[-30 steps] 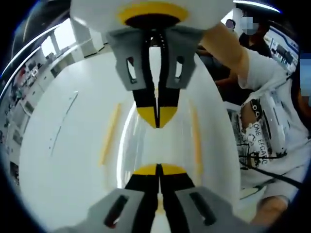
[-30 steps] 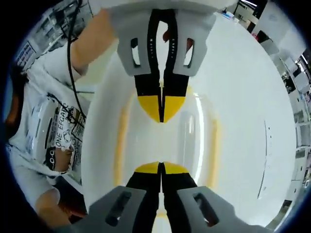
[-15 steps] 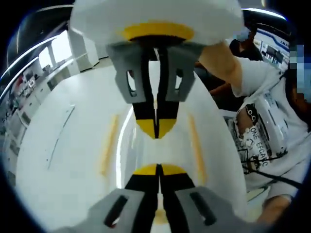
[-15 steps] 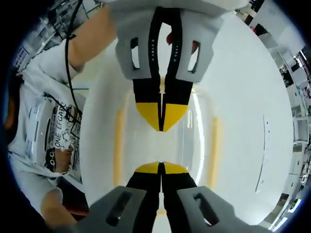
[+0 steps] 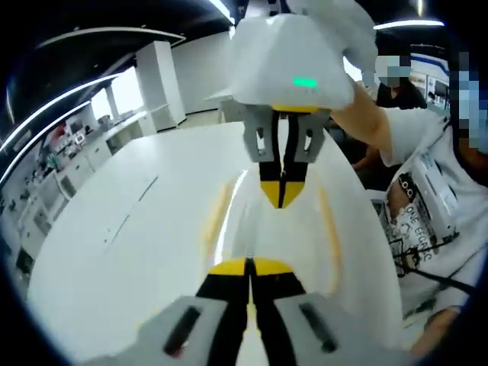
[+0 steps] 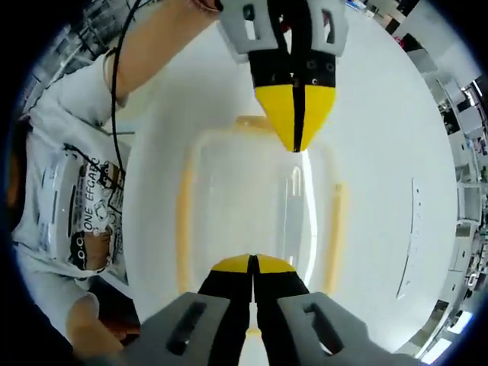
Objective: Snap each plastic latch of the storage box into its locked position after aligning the lid with the box until every specified latch is closed and the lid sits flush.
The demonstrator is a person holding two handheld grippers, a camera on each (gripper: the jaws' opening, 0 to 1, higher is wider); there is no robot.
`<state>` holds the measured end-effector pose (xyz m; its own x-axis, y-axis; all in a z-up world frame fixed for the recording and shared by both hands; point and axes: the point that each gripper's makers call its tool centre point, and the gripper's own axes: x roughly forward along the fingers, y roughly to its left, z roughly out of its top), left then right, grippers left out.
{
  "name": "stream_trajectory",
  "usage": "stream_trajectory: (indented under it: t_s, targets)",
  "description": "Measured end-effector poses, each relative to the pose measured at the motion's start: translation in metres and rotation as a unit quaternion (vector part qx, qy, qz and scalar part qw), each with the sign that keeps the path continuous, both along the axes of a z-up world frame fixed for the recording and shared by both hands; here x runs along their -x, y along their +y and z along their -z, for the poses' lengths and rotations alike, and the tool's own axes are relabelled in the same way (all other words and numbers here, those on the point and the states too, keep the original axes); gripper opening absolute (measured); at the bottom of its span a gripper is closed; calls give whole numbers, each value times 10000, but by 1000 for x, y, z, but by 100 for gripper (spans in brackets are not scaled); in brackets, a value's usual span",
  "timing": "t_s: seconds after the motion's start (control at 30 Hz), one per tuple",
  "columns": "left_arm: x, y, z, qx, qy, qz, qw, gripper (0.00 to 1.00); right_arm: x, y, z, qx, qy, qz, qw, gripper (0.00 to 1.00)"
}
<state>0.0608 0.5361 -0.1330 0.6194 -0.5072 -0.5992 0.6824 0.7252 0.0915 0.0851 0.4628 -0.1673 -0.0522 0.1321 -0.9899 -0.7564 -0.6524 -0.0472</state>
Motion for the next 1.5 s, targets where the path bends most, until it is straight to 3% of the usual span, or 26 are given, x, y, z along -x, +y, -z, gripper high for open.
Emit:
stream_trajectory:
  t_s: [0.17, 0.37, 0.5, 0.57, 1.0, 1.3, 1.5]
  targets:
    - [11, 15, -1, 234, -255, -260, 9991, 0, 0, 1, 1, 19, -99, -38, 9999, 0]
    - [21, 21, 7, 549, -481, -262, 9970, 0, 0, 2, 2, 125, -172, 9, 9998, 0]
    - [24, 26, 24, 657, -355, -305, 9967, 0, -1, 1, 2, 204, -95, 98, 9997, 0]
    - [27, 24, 25, 929, -348, -282, 9947, 0, -1, 1, 2, 221, -55, 103, 9997, 0]
    - [34, 20, 29, 1031, -335, -252, 9938, 0, 8, -1, -2, 397, -325, -79, 9987, 0]
    - [33, 16, 36, 943, -187, -126, 9953, 0, 9, -1, -5, 363, -320, -279, 9984, 0]
    - [32, 17, 34, 950, -265, -29, 9951, 0, 7, -1, -7, 327, -278, -288, 9987, 0]
